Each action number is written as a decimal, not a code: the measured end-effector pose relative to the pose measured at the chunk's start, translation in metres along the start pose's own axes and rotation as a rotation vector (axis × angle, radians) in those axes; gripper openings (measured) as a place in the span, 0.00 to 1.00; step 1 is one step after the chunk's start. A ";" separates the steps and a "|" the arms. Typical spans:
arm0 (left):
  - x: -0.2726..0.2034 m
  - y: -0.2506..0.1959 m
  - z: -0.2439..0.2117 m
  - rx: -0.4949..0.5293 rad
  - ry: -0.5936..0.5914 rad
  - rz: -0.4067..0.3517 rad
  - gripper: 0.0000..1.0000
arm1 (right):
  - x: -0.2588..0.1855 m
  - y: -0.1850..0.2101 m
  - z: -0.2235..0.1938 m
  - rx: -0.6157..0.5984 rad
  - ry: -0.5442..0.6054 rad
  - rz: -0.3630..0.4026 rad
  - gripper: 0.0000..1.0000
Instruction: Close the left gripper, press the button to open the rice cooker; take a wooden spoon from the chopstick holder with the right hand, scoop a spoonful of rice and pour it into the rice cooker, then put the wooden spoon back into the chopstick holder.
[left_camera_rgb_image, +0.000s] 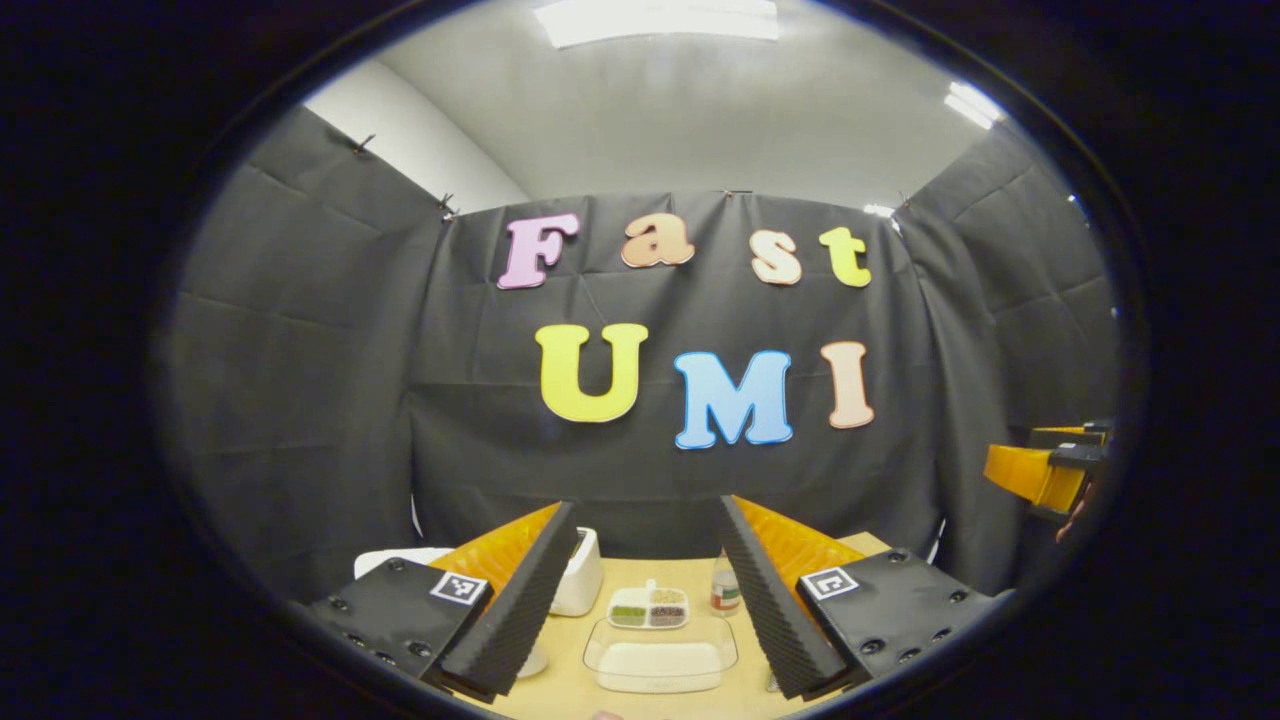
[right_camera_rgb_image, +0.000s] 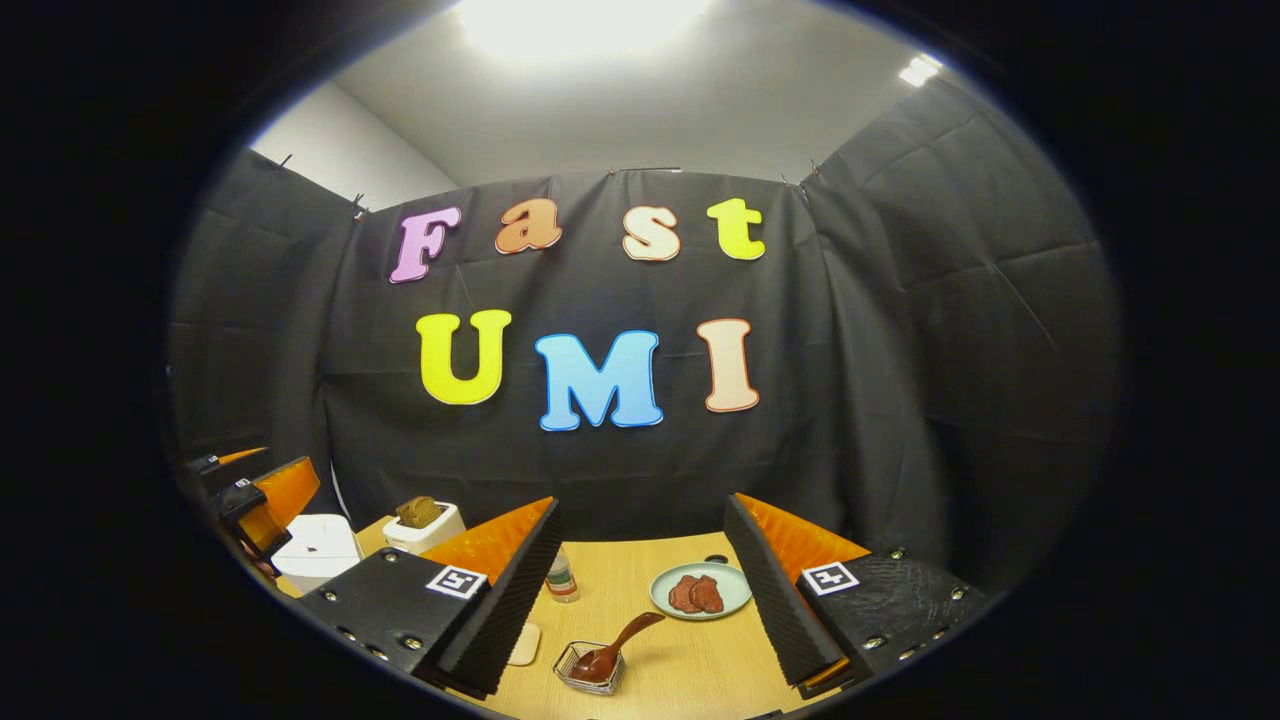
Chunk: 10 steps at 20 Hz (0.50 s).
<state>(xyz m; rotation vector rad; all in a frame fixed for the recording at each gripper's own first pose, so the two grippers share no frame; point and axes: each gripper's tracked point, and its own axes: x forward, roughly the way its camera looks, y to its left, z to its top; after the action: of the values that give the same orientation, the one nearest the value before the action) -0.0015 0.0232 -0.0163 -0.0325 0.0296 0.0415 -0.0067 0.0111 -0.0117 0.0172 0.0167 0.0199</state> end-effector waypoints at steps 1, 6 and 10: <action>0.002 0.002 -0.003 0.003 0.006 0.003 0.96 | 0.000 -0.001 0.000 0.002 -0.005 -0.002 0.99; 0.012 0.012 -0.030 0.012 0.072 -0.014 0.85 | 0.003 0.004 -0.011 -0.004 0.015 0.004 0.99; 0.019 0.049 -0.077 -0.048 0.223 0.021 0.42 | 0.005 0.007 -0.021 -0.004 0.038 -0.001 0.99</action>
<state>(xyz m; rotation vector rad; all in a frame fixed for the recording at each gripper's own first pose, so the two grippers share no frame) 0.0128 0.0701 -0.0950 -0.0852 0.2521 0.0597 -0.0021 0.0182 -0.0331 0.0126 0.0546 0.0195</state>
